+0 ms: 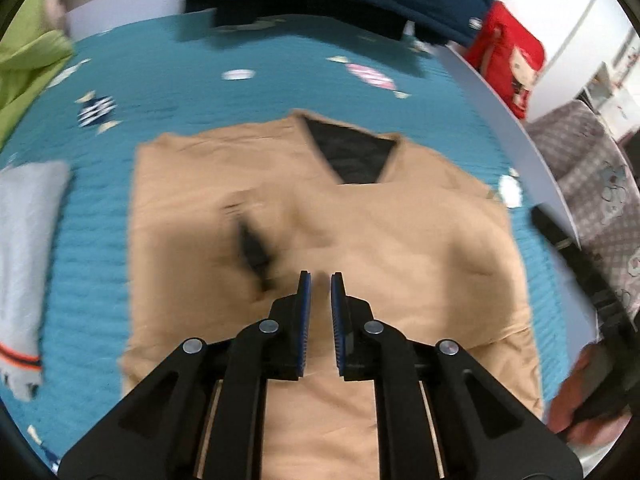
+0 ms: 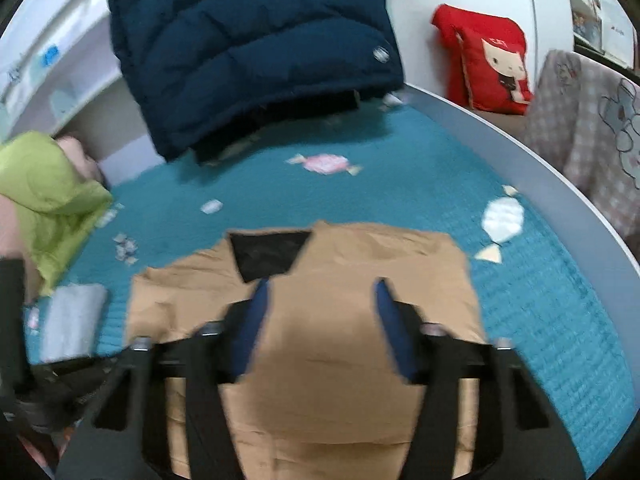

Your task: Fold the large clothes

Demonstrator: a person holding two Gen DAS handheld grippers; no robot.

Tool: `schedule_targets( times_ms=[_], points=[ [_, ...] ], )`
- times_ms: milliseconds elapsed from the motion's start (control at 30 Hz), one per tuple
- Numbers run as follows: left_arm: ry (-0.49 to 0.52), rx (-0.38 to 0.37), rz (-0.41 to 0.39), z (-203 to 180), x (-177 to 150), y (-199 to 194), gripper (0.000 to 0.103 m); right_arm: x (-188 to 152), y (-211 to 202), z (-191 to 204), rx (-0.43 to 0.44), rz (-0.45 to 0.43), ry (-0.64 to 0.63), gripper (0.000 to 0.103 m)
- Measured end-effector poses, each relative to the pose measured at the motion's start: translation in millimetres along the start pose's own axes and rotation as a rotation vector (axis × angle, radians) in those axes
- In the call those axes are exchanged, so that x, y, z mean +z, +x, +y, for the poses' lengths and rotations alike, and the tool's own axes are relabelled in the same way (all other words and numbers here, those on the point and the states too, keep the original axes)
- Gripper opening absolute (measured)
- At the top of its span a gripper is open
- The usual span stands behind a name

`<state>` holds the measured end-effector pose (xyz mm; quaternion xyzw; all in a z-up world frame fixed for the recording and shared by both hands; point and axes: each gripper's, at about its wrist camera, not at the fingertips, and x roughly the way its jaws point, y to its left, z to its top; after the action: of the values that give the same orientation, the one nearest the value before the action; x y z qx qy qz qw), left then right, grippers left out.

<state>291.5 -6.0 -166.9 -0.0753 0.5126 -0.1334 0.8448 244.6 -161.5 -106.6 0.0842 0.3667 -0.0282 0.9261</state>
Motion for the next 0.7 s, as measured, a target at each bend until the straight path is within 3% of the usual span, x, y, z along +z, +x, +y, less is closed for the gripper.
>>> schedule_targets(
  times_ms=[67, 133, 200, 267, 333, 400, 500, 600, 700],
  points=[
    [0.043, -0.028, -0.037, -18.1, 4.2, 6.9, 0.011, -10.5, 12.0, 6.4, 0.005, 0.022, -0.032, 0.019],
    [0.052, 0.004, -0.082, -25.7, 6.3, 20.3, 0.014, -20.2, 23.4, 14.3, 0.027, 0.037, -0.051, 0.015],
    [0.016, 0.07, 0.003, -18.3, 4.4, 49.5, 0.014, -28.0, 36.2, 22.4, 0.044, 0.068, -0.068, 0.013],
    [-0.039, 0.059, 0.09, -1.4, -8.7, 68.3, 0.012, -43.4, 55.8, 26.2, 0.087, 0.154, -0.095, 0.013],
    [-0.062, 0.035, 0.101, 14.2, -24.2, 71.4, 0.008, -63.9, 73.4, 21.7, 0.118, 0.239, -0.138, 0.008],
    [-0.095, -0.011, 0.092, 28.4, -38.1, 65.3, 0.002, -69.3, 71.0, 12.2, 0.128, 0.229, -0.148, 0.003],
    [-0.155, -0.025, 0.078, 40.7, -43.3, 53.7, 0.002, -63.1, 57.8, -12.5, 0.047, 0.209, -0.114, 0.0],
    [-0.141, 0.013, 0.068, 40.6, -39.3, 55.6, 0.002, -55.2, 51.1, -48.4, -0.128, 0.177, -0.071, 0.0],
    [-0.136, 0.012, 0.075, 40.9, -33.4, 68.5, 0.002, -62.1, 68.9, -92.1, -0.135, 0.23, 0.053, 0.0]
  ],
)
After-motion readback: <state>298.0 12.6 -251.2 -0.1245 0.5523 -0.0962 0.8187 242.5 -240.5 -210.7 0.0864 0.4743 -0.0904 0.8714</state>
